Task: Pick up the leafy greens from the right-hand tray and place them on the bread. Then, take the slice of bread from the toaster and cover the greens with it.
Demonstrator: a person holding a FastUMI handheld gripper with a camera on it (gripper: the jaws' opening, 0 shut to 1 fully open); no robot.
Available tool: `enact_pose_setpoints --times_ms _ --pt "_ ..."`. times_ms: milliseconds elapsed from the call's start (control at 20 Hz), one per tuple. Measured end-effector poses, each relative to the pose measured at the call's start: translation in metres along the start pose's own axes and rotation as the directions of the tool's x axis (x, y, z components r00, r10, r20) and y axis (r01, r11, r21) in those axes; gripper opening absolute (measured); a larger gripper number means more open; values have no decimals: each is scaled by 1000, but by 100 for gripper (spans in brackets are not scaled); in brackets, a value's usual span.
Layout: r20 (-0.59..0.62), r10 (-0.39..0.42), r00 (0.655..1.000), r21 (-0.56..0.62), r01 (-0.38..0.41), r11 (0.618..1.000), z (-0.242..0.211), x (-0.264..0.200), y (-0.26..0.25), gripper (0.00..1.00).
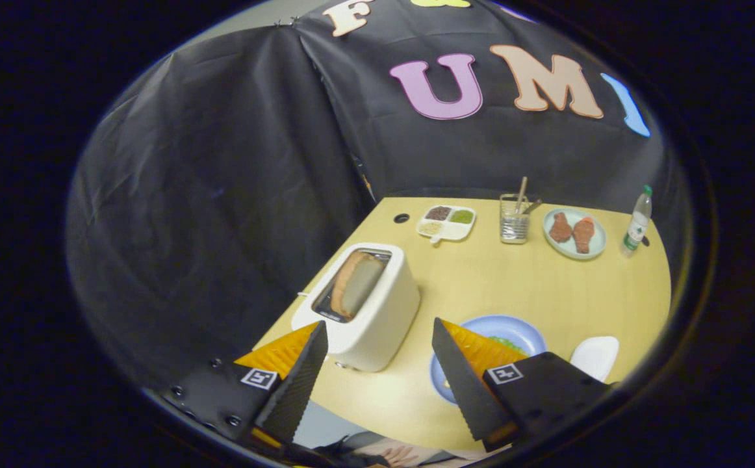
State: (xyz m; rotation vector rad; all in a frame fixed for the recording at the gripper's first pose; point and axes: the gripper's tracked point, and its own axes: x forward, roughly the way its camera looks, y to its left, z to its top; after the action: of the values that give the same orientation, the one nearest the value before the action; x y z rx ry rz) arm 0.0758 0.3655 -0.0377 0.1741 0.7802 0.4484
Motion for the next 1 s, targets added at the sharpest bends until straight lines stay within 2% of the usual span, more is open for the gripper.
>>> enact_pose_setpoints --times_ms 100,300,600,700,800,1000 --pt "22 38 999 45 -39 998 9 14 14 100" --pt "-8 101 995 115 -100 988 0 56 35 100" --pt "-72 74 995 146 -62 987 -18 113 28 98" --pt "-50 53 997 149 -45 988 -12 121 21 92" --pt "-27 33 999 155 -29 987 -5 128 16 76" --pt "-45 53 998 174 -44 984 -10 133 19 42"
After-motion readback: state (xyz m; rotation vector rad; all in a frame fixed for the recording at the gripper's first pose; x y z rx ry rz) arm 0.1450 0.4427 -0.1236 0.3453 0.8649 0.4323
